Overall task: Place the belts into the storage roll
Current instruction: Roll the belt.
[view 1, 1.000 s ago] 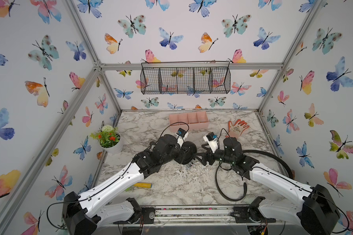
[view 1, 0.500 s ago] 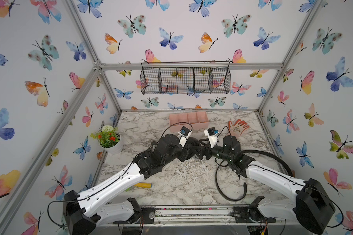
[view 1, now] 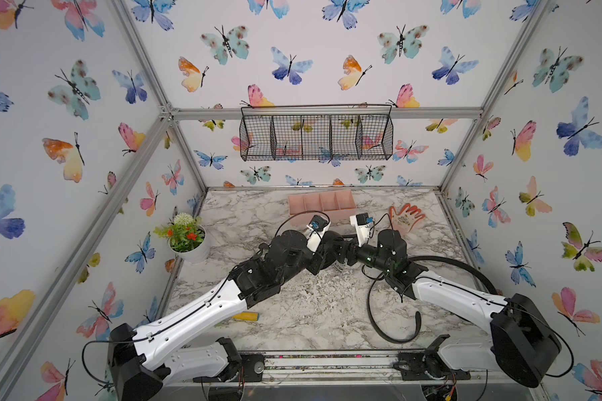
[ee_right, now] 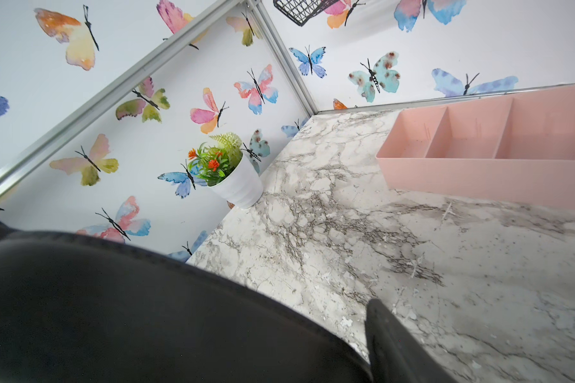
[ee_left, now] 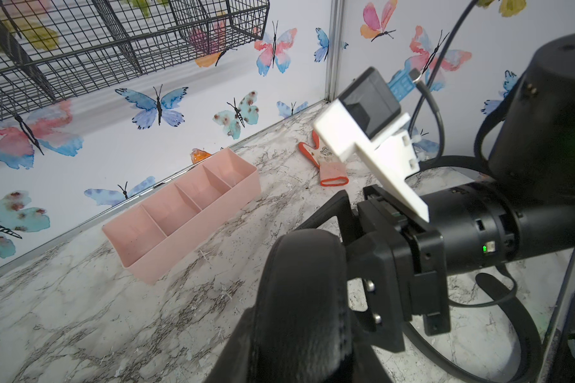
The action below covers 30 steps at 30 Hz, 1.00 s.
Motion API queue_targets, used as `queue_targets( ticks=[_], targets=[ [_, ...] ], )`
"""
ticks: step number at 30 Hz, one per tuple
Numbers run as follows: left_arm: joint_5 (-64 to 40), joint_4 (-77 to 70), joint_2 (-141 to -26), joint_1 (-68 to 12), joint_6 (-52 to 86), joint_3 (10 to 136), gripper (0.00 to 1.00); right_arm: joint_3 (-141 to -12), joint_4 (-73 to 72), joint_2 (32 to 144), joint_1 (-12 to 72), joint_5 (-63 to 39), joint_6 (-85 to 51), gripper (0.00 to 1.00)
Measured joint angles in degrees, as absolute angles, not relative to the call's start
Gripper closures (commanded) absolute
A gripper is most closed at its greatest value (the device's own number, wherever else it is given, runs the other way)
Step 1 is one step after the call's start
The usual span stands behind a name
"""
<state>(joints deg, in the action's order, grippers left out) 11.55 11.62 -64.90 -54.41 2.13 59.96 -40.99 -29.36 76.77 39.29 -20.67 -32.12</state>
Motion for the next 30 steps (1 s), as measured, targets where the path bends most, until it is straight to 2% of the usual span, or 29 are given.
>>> queue_targets(
  ticks=[6,10,19,24,25,28,30],
  targets=[
    [13.13,10.0,-64.29,-54.68,1.85,58.85,0.93,-40.99,-32.32,78.59,39.29,-23.66,-38.65,0.44],
    [13.93,9.17,-64.01,-54.87,1.74,58.02,0.93,-40.97,-33.61,79.61,39.29,-25.61,-42.41,0.51],
    [15.88,4.78,-63.2,-55.79,2.15,55.27,0.93,-40.97,-35.05,79.94,39.18,-28.14,-46.81,0.87],
    [16.58,4.03,-62.72,-56.25,2.79,54.26,0.91,-40.97,-34.57,79.94,39.2,-28.38,-46.44,0.97],
    [16.58,4.05,-62.54,-56.27,2.9,54.08,0.87,-40.97,-34.33,79.94,39.2,-28.38,-46.06,0.97],
    [16.53,4.62,-62.04,-56.27,3.66,53.71,0.6,-41.45,-32.42,79.85,39.2,-28.14,-43.97,0.97],
    [16.47,5.58,-61.73,-56.25,4.54,53.65,0.47,-42.33,-30.26,79.79,39.22,-27.62,-42.0,0.96]
  ],
)
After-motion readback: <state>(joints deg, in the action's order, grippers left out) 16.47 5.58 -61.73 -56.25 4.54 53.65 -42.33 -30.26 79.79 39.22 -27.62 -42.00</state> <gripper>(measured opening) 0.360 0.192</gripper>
